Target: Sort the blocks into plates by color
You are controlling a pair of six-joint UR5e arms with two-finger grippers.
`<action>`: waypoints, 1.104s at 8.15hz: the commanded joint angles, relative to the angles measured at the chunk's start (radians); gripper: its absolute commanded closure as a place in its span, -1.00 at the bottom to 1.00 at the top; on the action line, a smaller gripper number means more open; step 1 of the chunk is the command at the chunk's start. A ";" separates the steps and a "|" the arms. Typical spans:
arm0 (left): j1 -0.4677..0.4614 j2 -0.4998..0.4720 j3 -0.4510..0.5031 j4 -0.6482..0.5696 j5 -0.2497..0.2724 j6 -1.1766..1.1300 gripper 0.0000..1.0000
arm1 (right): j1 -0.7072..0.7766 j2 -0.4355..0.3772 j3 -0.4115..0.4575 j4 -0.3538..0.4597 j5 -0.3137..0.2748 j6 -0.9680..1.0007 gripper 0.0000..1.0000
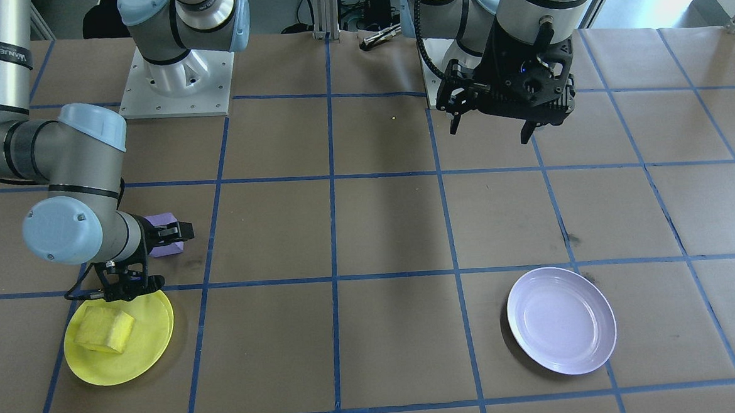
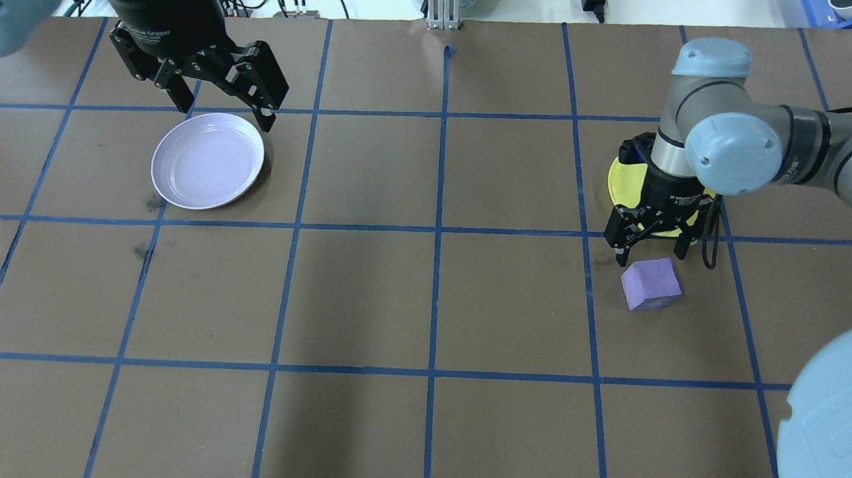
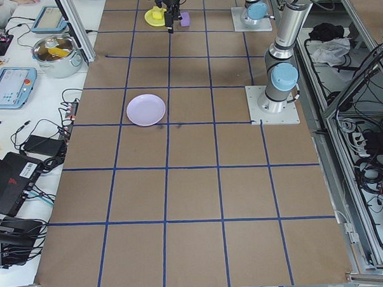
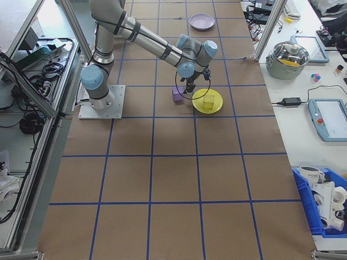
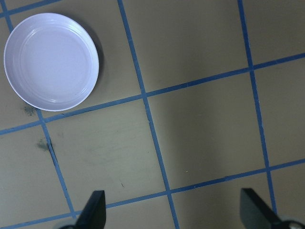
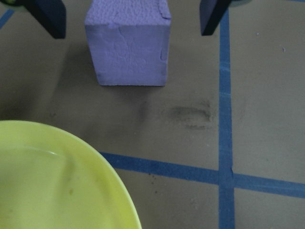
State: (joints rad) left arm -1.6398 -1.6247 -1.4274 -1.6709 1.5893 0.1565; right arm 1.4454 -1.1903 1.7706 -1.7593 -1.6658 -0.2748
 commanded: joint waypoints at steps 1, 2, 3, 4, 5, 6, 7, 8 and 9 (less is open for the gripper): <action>0.000 -0.009 -0.001 0.000 0.000 0.000 -1.00 | -0.003 0.002 0.033 0.001 -0.014 0.011 -1.00; 0.000 -0.004 -0.001 0.000 -0.002 0.000 -1.00 | -0.003 0.002 0.070 -0.005 -0.009 0.034 -1.00; 0.000 -0.001 -0.001 0.000 0.000 0.000 -1.00 | -0.003 0.003 0.075 -0.002 -0.014 0.028 -1.00; 0.000 0.003 -0.001 0.000 0.000 0.000 -1.00 | -0.005 0.002 0.076 -0.002 -0.014 0.025 -1.00; 0.000 0.000 -0.001 -0.001 -0.002 0.000 -1.00 | -0.005 0.000 0.076 -0.002 -0.014 0.035 -0.53; 0.000 -0.001 -0.001 -0.001 -0.002 0.000 -1.00 | -0.006 0.000 0.076 -0.005 -0.014 0.048 0.42; 0.000 0.003 -0.001 0.000 0.000 0.002 -1.00 | -0.008 -0.003 0.078 0.007 -0.012 0.057 0.99; 0.000 -0.004 -0.001 0.000 0.001 0.002 -1.00 | -0.008 -0.006 0.076 -0.005 -0.011 0.057 1.00; 0.000 0.000 -0.001 -0.001 0.000 0.002 -1.00 | -0.008 -0.027 0.064 0.000 0.006 0.078 1.00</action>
State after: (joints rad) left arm -1.6398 -1.6261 -1.4282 -1.6710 1.5895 0.1576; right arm 1.4380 -1.1952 1.8465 -1.7601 -1.6770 -0.2203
